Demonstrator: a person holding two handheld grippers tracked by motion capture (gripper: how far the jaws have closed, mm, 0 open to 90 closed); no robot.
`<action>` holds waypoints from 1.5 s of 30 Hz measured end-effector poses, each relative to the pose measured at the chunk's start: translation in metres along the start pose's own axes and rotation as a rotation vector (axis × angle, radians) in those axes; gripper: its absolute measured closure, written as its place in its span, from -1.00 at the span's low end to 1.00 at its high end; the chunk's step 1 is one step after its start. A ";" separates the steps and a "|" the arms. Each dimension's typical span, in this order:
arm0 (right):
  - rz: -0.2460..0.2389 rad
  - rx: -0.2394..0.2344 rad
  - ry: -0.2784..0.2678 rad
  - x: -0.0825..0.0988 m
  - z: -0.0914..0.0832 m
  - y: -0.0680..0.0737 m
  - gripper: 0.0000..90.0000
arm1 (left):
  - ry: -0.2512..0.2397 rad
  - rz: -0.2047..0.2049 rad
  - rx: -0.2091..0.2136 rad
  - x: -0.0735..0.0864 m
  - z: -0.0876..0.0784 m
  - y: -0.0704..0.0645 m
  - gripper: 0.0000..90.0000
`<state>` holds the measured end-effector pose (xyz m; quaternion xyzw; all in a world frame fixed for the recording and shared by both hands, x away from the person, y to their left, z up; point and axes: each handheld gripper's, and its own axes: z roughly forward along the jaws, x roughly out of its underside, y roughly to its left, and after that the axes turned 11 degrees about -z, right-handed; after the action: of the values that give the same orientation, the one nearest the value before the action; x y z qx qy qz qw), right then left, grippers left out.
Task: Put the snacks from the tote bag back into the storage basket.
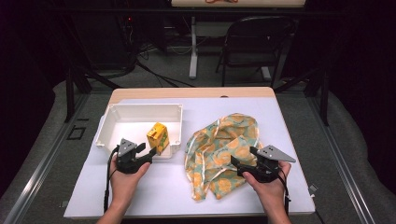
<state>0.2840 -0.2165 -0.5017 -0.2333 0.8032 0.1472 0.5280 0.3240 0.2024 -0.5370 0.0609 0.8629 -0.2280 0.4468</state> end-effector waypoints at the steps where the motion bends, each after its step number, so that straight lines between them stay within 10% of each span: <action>1: -0.001 0.001 0.000 0.000 0.000 0.000 -0.66 | 0.006 -0.010 0.027 0.001 -0.001 0.000 0.54; 3: -0.006 -0.001 0.001 -0.001 0.001 0.001 -0.66 | 0.019 -0.011 0.081 0.002 0.002 -0.003 1.00; 5: -0.008 -0.003 0.006 0.000 0.002 0.002 -0.66 | 0.032 -0.009 0.120 0.004 0.007 -0.006 1.00; 36: -0.026 0.005 0.020 0.002 0.004 0.001 -0.65 | 0.002 -0.026 -0.013 -0.014 0.035 0.023 1.00; 45: -0.026 0.010 0.021 0.002 0.002 -0.001 -0.65 | -0.074 -0.134 -0.030 -0.027 0.016 0.039 1.00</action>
<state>0.2854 -0.2163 -0.5048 -0.2425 0.8063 0.1338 0.5227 0.3642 0.2326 -0.5365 -0.0124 0.8512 -0.2466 0.4631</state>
